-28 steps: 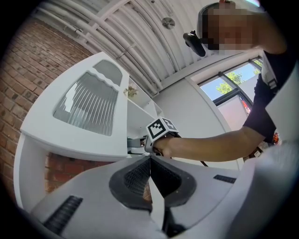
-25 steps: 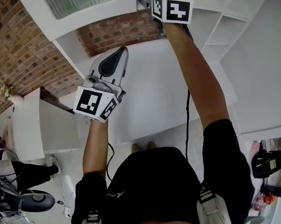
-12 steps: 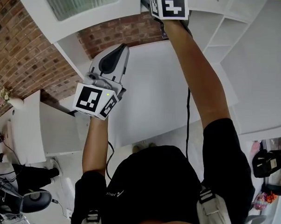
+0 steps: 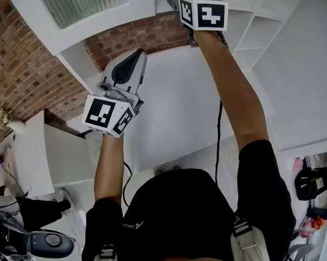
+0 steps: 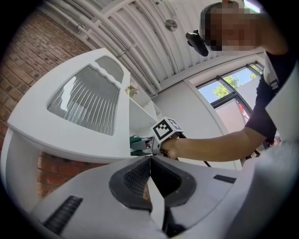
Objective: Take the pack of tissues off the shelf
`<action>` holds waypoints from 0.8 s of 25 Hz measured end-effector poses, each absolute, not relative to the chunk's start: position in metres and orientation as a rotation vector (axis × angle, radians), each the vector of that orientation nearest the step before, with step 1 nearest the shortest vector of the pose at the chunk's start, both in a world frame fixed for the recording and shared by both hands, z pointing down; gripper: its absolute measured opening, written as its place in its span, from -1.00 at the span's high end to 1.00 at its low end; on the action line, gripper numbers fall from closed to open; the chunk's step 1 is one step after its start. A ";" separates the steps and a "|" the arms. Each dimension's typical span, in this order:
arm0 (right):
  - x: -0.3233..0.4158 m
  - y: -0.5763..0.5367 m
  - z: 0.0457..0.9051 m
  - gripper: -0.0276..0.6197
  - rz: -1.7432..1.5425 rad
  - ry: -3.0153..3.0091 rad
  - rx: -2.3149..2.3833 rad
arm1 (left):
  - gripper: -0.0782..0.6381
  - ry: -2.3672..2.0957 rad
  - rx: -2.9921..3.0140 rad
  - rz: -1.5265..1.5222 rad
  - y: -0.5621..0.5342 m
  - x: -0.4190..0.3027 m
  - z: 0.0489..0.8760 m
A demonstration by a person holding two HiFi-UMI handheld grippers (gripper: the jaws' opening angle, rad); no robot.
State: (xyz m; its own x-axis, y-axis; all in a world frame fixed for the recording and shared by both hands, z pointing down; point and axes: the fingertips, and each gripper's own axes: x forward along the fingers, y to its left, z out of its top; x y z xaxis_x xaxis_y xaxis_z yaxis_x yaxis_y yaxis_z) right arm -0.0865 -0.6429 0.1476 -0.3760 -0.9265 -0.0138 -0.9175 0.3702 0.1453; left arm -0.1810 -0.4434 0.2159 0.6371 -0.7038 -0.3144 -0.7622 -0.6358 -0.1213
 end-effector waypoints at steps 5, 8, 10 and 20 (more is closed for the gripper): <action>-0.062 -0.611 0.136 -0.10 -0.240 -2.643 1.746 | 0.78 1.183 -2.617 0.353 -0.440 -0.179 0.215; -0.045 -0.583 0.128 -0.10 -0.267 -2.714 1.757 | 0.78 1.171 -2.621 0.356 -0.437 -0.175 0.215; -0.036 -0.562 0.124 -0.10 -0.293 -2.762 1.751 | 0.78 1.162 -2.624 0.360 -0.435 -0.172 0.215; -0.025 -0.487 0.157 -0.10 -0.360 -2.898 1.624 | 0.78 1.150 -2.640 0.384 -0.429 -0.161 0.216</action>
